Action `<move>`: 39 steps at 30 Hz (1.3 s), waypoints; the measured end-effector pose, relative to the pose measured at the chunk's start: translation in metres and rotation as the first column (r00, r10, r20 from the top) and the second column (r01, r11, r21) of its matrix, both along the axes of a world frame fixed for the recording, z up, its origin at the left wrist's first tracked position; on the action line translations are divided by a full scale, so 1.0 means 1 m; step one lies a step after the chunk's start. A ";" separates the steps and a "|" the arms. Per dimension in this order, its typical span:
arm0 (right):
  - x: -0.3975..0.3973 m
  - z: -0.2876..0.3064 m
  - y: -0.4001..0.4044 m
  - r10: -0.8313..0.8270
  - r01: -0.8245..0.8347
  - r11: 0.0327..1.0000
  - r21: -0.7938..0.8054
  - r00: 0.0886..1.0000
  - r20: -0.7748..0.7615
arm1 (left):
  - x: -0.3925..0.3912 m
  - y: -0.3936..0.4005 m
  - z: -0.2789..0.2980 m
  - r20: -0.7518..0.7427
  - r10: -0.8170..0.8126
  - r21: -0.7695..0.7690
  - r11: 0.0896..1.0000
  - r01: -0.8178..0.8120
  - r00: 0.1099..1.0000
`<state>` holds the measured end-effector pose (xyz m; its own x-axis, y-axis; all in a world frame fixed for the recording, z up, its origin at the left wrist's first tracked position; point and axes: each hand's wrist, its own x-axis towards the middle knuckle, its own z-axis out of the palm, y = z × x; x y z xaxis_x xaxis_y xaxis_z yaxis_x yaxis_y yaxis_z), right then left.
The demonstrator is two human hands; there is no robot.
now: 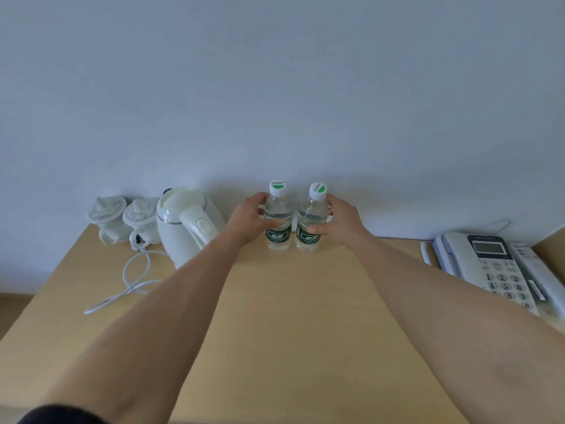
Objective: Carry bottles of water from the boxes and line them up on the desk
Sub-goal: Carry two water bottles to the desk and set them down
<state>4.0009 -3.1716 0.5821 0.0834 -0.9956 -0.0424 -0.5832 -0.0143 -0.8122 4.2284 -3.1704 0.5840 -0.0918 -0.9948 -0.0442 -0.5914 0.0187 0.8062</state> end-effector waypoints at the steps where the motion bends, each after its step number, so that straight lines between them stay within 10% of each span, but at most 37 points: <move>1: 0.002 -0.001 -0.002 -0.004 0.004 1.000 -0.004 1.000 -0.008 | 0.002 -0.005 0.000 -0.001 -0.003 0.009 1.000 0.003 1.000; 19: 0.011 -0.007 -0.017 -0.087 0.077 0.994 -0.077 0.986 -0.139 | -0.007 -0.021 0.001 0.082 0.135 -0.008 0.991 -0.135 0.987; 39: 0.030 -0.004 -0.017 -0.218 0.221 0.973 -0.060 0.975 0.048 | -0.006 -0.014 0.007 0.013 0.253 -0.011 0.967 -0.253 0.967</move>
<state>4.0306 -3.1887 0.5783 -0.1374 -0.9903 0.0215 -0.5443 0.0574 -0.8370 4.2229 -3.1840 0.5913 0.1635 -0.9859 -0.0346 -0.5893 -0.1257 0.7981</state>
